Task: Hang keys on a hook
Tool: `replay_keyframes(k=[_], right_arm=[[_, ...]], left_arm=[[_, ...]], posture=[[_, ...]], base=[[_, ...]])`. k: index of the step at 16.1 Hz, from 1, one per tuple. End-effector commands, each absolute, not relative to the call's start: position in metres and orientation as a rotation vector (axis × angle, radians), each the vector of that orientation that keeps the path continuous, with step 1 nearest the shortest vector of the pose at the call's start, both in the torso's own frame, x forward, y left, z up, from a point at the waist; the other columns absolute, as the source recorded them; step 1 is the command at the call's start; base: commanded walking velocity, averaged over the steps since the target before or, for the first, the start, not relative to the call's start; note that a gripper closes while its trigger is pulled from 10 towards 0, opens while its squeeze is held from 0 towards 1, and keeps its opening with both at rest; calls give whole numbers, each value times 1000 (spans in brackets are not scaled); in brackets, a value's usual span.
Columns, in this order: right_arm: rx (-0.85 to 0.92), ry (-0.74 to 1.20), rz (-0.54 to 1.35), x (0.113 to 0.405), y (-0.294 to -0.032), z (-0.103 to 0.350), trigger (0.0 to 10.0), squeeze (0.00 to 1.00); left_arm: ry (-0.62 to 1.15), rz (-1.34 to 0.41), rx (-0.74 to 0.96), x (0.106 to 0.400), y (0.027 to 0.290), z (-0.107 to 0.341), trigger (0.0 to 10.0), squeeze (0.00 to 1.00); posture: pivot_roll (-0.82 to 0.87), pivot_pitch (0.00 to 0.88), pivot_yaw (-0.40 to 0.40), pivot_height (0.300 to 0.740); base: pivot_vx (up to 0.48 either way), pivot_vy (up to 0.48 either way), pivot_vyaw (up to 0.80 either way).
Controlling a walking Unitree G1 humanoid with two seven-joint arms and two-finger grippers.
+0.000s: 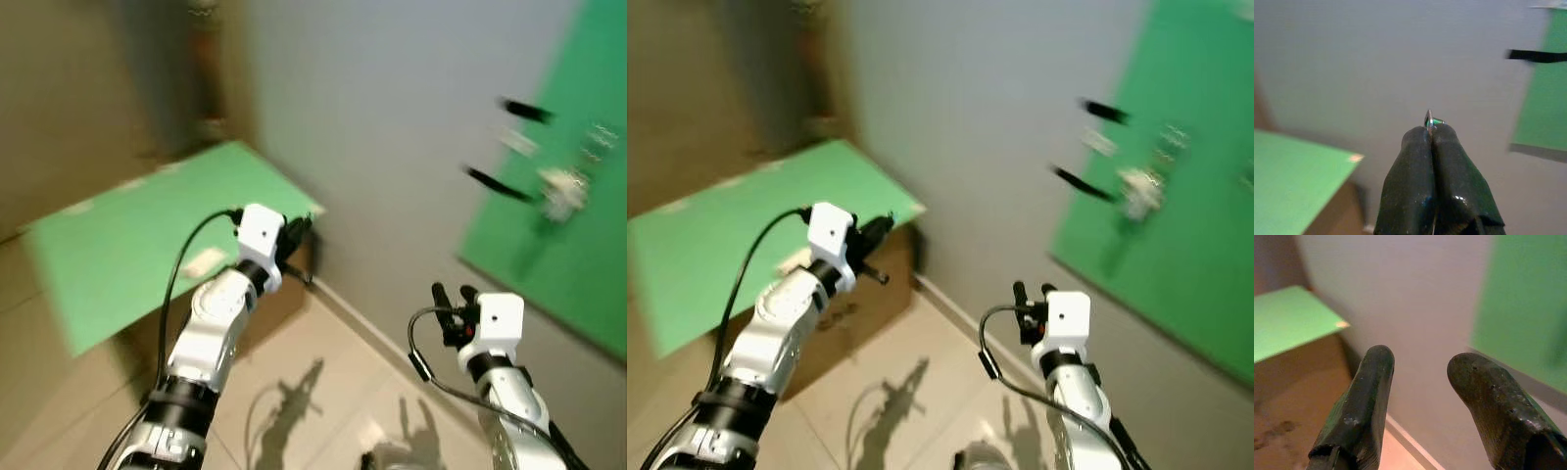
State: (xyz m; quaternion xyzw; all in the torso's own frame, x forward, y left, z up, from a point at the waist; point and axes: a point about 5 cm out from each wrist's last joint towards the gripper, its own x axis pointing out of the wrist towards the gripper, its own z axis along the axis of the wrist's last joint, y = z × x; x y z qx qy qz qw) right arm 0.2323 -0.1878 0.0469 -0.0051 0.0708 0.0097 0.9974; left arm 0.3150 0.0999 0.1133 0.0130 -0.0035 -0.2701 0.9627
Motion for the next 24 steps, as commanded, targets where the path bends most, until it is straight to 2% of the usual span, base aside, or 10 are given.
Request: replay_keyframes(k=[1,6,11,13,19,24], right_arm=[[-13,140,-5,233,-196,50,10000,0],[-10,138,-10,232,-194,49,10000,0],[-9,124,-8,235,-194,52,10000,0],[-14,130,30,240,-192,55,10000,0],[-10,87,80,256,-197,78,10000,0],[1,126,204,256,-190,83,10000,0]], left_arm=[[-18,-593,17,315,88,118,10000,0],[-33,-590,31,317,91,120,10000,0],[-8,-599,92,325,92,119,10000,0],[9,-642,170,331,92,120,10000,0],[5,-704,256,350,106,137,10000,0],[33,-836,308,355,105,137,10000,0]], posture=[[-230,0,38,736],[-234,0,51,736],[-237,0,59,736],[-235,0,60,736],[-244,0,66,736],[-254,0,59,736]], base=[[0,446,-763],[0,374,-760],[0,0,0],[0,0,0],[0,0,0],[0,0,0]])
